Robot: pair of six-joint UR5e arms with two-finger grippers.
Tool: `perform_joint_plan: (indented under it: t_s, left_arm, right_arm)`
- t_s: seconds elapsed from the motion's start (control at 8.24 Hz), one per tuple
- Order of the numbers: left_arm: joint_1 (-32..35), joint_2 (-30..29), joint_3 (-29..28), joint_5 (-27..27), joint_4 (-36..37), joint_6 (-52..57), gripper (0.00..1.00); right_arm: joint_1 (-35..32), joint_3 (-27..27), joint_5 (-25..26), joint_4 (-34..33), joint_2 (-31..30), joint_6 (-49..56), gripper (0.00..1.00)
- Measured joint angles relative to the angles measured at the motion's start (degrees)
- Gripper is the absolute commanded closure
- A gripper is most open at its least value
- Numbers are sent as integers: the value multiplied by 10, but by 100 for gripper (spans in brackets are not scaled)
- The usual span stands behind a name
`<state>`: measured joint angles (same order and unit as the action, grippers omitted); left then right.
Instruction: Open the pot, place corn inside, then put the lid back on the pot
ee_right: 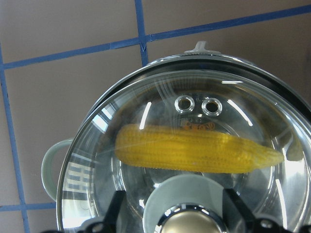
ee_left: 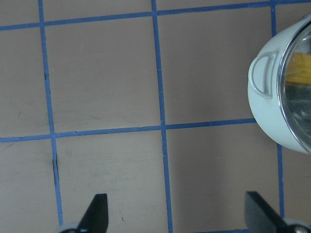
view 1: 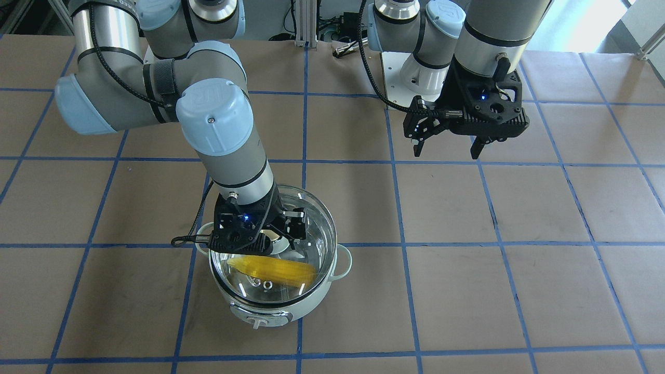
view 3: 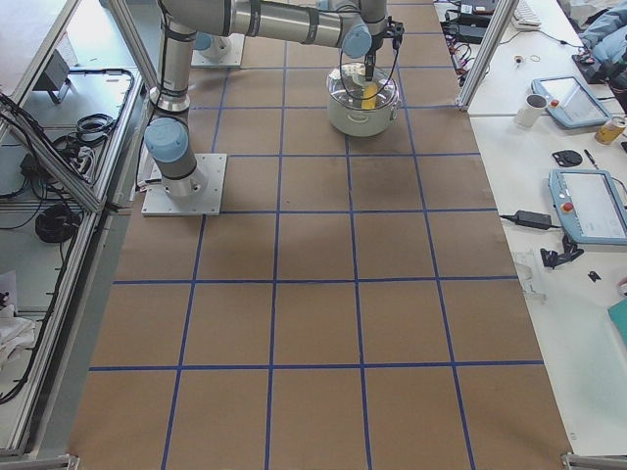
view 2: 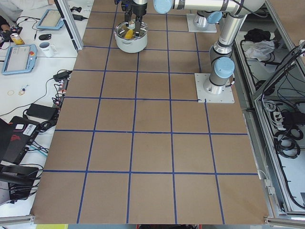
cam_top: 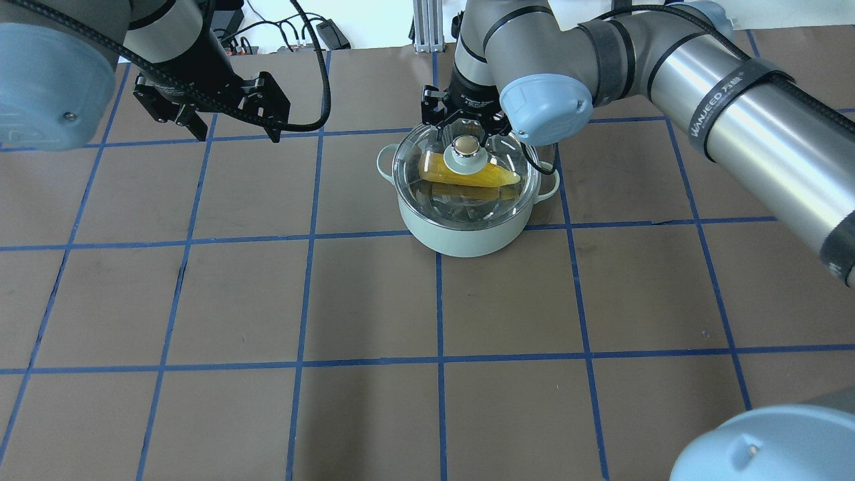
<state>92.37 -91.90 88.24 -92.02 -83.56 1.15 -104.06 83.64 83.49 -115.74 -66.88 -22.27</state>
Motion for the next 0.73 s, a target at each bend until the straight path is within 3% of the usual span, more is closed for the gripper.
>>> perform_joint_plan:
  t_s: [0.36,0.73]
  left_arm:
    - [0,-2,0,0,3,0,0]
    - [0,-3,0,0,3,0,0]
  right_arm:
    - [0,6,0,12,-1,1,68]
    - [0,5,1,23,-2,11,79]
